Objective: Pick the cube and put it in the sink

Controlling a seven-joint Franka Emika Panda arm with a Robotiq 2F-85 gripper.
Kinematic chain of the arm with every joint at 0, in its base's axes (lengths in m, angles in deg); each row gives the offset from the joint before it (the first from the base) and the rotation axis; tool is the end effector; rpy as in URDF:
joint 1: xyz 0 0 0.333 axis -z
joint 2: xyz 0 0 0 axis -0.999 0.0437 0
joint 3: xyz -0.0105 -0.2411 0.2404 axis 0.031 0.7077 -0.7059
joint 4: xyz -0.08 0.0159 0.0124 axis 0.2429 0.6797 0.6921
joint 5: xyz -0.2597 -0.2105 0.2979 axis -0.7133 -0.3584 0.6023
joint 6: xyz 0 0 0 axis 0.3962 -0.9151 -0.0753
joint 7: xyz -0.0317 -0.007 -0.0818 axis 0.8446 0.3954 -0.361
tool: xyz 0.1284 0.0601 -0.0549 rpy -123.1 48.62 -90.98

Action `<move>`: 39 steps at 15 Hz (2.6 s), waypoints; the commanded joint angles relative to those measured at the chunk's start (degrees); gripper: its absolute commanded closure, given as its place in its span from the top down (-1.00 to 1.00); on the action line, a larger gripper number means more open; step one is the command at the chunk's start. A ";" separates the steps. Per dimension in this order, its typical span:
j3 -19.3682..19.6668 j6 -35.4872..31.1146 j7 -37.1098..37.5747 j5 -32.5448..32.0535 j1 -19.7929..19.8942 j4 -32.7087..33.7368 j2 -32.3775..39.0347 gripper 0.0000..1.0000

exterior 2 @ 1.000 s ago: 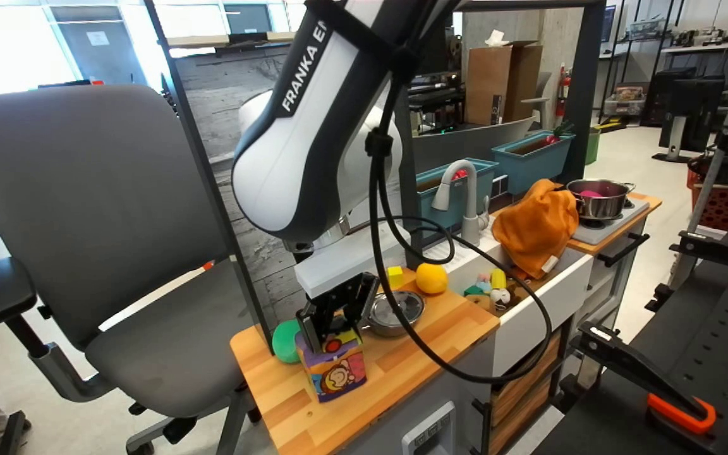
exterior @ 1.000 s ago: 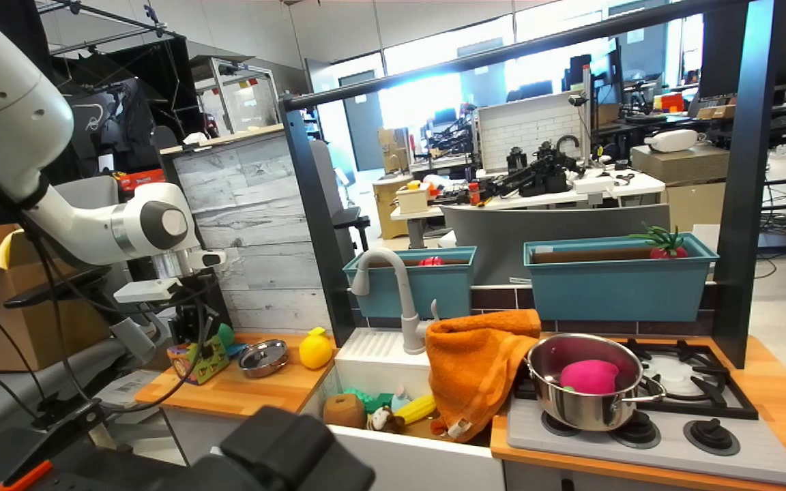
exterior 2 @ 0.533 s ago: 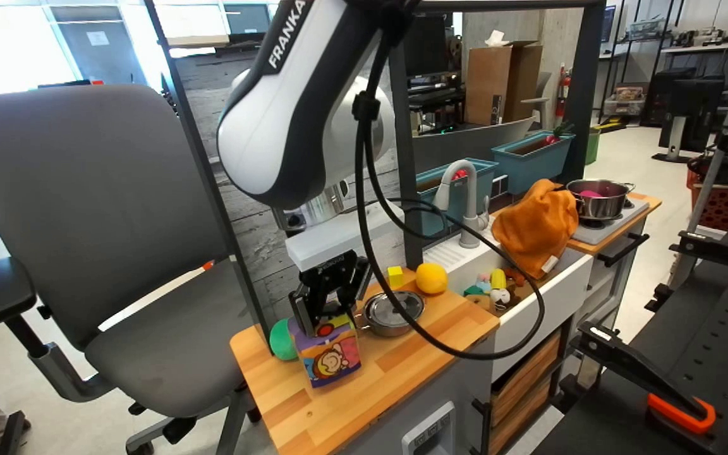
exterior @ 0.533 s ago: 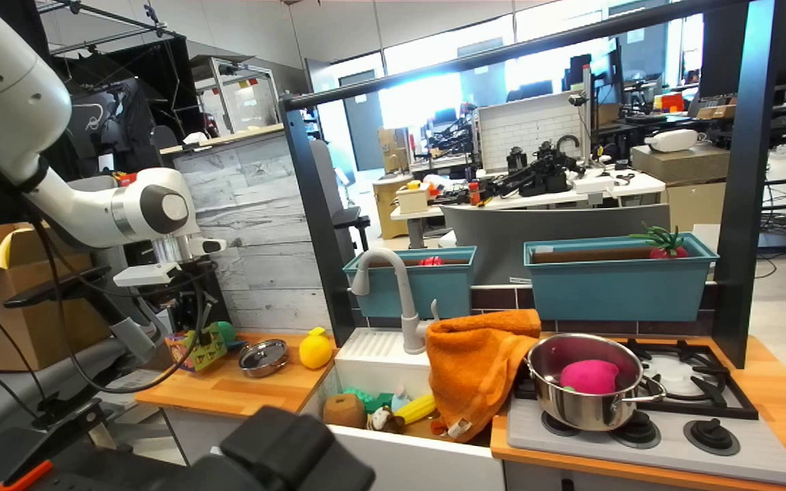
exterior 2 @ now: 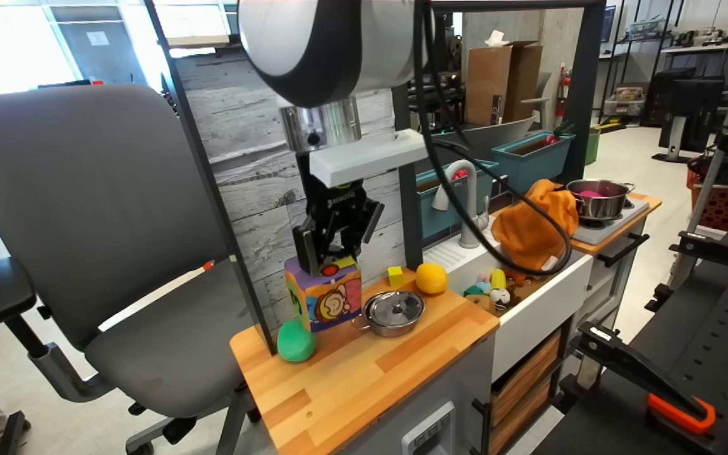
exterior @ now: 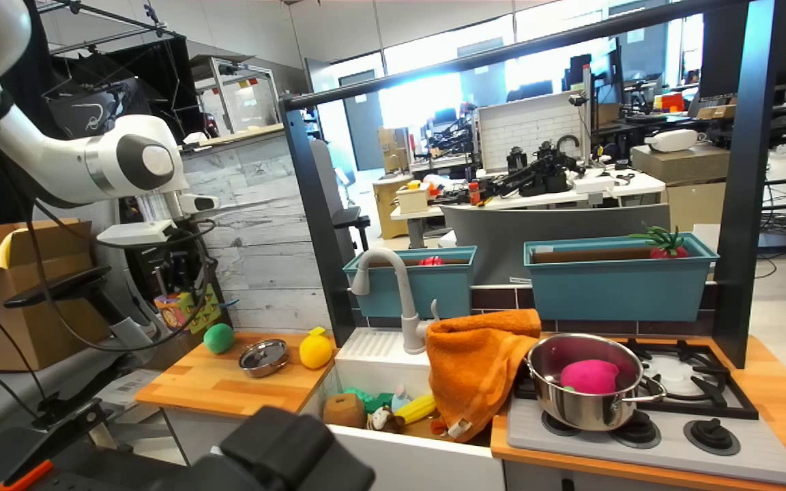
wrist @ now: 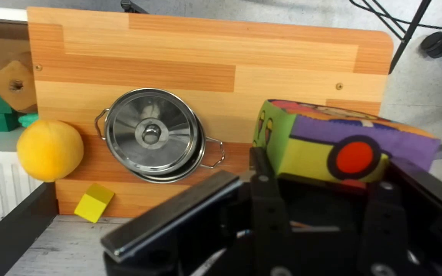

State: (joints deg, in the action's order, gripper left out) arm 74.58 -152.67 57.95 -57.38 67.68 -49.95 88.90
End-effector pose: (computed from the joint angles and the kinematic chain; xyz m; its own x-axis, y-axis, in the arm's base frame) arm 0.6705 0.2798 0.0871 0.9912 0.1254 -0.0426 0.1258 -0.9920 0.0055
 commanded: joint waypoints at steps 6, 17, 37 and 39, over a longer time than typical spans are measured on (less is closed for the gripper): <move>-2.49 -12.68 -7.96 7.79 11.78 -22.72 -17.74 -1.00; 7.20 -1.53 3.93 11.29 19.09 -17.56 -16.75 -1.00; 12.69 16.21 32.58 9.45 18.95 6.07 1.76 0.38; 12.57 16.99 32.75 9.34 19.01 6.76 1.96 0.68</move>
State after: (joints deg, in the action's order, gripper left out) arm 86.72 -138.54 89.35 -46.99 87.07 -46.25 89.52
